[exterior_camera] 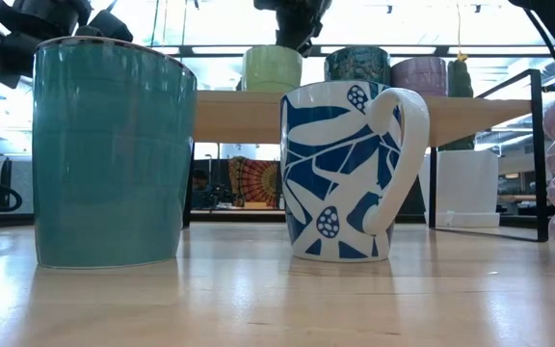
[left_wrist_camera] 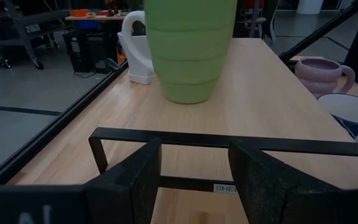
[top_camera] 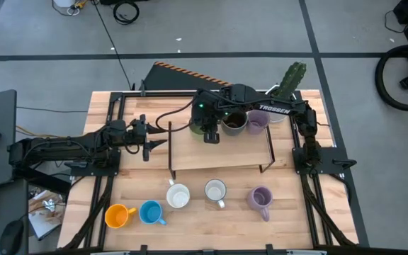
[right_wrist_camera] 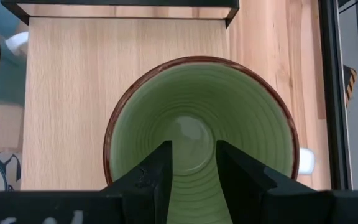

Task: Place coffee mugs
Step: Adjust the light green mug on the shelf

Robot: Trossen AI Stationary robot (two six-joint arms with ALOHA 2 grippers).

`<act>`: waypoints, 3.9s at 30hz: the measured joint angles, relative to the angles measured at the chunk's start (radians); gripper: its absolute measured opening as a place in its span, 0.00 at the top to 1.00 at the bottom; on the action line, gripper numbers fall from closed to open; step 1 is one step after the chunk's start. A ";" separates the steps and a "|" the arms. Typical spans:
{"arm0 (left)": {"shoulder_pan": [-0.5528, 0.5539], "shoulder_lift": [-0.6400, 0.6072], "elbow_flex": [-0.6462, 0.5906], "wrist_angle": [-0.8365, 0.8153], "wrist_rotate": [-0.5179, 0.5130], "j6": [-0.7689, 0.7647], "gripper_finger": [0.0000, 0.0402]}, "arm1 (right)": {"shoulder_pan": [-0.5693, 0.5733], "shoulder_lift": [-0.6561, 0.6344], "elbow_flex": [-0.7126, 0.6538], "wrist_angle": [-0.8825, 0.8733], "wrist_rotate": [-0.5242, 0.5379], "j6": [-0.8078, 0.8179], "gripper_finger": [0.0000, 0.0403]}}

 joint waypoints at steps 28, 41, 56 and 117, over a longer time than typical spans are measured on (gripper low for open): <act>0.000 0.000 0.000 -0.013 0.000 0.000 0.52 | 0.008 0.000 0.000 0.009 -0.016 0.018 0.68; 0.000 -0.074 0.001 -0.129 -0.094 0.058 0.52 | 0.019 -0.008 0.062 -0.042 0.042 -0.001 0.68; 0.000 -0.061 0.118 -0.098 -0.049 0.031 0.52 | 0.018 -0.008 0.062 -0.049 0.054 -0.001 0.68; 0.000 0.567 0.333 0.191 0.053 0.026 0.13 | 0.018 -0.008 0.062 -0.023 -0.008 -0.008 0.68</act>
